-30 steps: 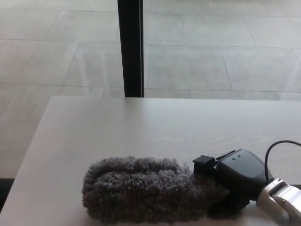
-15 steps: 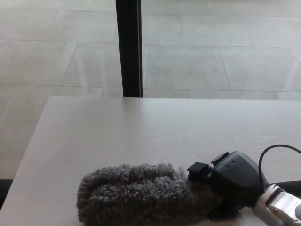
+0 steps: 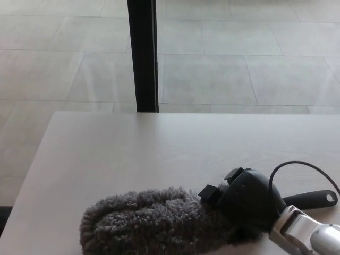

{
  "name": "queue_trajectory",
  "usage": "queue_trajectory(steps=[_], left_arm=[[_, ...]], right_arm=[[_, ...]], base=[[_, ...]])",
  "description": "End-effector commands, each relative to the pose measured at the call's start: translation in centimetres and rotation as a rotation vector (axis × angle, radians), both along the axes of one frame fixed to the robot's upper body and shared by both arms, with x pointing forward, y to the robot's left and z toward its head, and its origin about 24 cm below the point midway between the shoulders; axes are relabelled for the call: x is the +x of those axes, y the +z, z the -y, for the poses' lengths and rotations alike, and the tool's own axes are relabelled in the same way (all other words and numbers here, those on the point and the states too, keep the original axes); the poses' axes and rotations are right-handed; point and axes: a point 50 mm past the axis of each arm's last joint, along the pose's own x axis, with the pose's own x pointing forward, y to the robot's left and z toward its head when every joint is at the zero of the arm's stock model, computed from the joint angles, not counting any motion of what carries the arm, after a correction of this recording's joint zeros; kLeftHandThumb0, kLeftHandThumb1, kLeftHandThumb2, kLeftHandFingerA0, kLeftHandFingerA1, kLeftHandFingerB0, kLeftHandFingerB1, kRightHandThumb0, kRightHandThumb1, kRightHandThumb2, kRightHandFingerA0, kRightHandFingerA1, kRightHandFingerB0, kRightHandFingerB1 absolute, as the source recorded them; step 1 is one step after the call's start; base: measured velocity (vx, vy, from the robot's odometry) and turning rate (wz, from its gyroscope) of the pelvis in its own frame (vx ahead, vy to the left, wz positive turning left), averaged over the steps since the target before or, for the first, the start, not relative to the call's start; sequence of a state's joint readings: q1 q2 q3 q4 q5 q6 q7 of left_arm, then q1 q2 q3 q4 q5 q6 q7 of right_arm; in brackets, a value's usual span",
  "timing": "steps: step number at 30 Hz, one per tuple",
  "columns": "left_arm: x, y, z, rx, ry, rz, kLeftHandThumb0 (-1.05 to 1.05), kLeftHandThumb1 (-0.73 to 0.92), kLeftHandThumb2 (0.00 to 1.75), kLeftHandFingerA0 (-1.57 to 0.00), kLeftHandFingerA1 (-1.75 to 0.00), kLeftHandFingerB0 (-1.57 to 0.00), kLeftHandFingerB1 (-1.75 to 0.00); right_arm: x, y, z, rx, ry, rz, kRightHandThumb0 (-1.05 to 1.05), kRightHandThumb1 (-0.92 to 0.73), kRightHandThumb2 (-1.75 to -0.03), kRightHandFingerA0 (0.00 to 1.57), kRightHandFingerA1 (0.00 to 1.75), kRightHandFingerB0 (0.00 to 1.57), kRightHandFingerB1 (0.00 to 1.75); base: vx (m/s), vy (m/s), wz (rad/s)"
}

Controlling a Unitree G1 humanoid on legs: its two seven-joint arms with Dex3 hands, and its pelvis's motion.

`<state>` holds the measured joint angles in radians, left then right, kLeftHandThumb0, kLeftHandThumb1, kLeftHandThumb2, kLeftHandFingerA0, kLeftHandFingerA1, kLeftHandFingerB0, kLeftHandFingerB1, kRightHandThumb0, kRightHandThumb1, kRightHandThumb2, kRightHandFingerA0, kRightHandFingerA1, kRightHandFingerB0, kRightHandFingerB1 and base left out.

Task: The robot uses its right hand to pick up the duster kept in the middle of the desk and use it to wipe the desk by swiping its surface twice

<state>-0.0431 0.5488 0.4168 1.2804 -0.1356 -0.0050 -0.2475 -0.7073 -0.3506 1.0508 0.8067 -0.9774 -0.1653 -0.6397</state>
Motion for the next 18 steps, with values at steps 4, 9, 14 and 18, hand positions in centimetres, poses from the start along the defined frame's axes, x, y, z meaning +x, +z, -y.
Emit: queue_trajectory(steps=[4, 9, 14, 18], left_arm=[[-0.5, 0.6, -0.8, 0.027, -0.009, -0.029, -0.52, 0.88, 0.66, -0.4, -0.65, -0.35, -0.48], [-1.1, 0.5, -0.9, 0.033, 0.0, -0.044, -0.51, 0.88, 0.66, -0.44, -0.62, -0.38, -0.46], [-1.4, 0.5, -0.9, 0.043, -0.006, -0.056, -0.51, 0.89, 0.66, -0.45, -0.59, -0.36, -0.45], [-1.6, 0.4, -0.9, 0.033, 0.0, -0.055, -0.51, 0.87, 0.66, -0.43, -0.61, -0.37, -0.47]], right_arm=[[-0.5, -4.6, 6.0, -0.418, -0.341, -0.129, -0.36, -0.44, -0.92, 1.16, 1.31, 0.85, 0.95], [0.3, -3.7, 9.7, -0.362, -0.597, -0.153, -0.4, -0.45, -0.9, 1.09, 1.31, 0.77, 0.9], [0.5, -2.5, 13.0, -0.084, -0.835, -0.149, -0.32, -0.83, -0.71, 0.83, 1.75, 0.65, 1.33], [0.1, -2.0, 15.5, 0.01, -0.988, -0.182, -0.3, -0.78, -0.68, 0.82, 1.72, 0.72, 1.42]], base=[[0.0, 0.0, 0.0], [0.0, 0.0, 0.0], [0.0, 0.0, 0.0], [0.0, 0.0, 0.0]])
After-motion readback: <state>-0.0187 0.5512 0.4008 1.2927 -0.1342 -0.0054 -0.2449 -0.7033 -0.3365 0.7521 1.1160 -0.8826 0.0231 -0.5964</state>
